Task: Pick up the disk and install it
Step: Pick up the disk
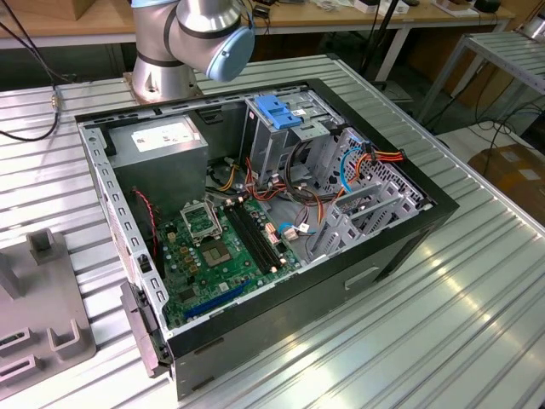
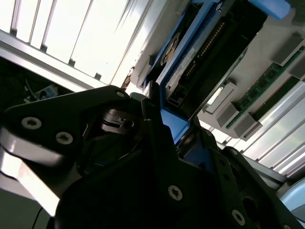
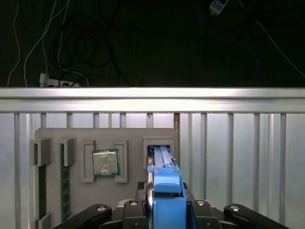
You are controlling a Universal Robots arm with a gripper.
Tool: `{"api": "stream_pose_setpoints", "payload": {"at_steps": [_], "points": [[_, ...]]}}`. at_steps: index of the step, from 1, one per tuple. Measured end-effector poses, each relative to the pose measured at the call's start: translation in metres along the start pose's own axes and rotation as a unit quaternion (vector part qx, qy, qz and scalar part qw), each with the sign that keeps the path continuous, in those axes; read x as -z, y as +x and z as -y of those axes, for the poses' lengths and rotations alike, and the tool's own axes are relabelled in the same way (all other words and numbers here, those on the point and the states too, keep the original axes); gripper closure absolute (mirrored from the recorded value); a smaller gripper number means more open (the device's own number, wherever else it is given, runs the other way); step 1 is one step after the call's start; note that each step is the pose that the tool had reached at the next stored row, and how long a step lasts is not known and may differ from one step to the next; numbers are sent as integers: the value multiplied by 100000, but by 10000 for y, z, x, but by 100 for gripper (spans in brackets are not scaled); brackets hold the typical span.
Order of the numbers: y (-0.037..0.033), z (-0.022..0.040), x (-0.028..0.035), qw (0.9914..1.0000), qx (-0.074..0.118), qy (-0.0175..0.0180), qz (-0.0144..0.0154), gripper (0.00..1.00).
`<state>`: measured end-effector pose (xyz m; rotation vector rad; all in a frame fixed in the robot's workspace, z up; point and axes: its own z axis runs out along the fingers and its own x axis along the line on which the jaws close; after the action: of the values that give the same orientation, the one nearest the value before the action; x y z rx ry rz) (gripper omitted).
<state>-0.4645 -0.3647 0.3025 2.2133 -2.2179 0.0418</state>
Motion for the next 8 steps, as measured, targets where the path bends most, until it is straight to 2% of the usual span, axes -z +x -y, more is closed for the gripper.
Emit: {"api": "stream_pose_setpoints", "payload": {"at_steps": [5,8], "points": [[3,2,120,100000,2,-1,4,63],[4,2,157,100000,1,3,14,63]]}}
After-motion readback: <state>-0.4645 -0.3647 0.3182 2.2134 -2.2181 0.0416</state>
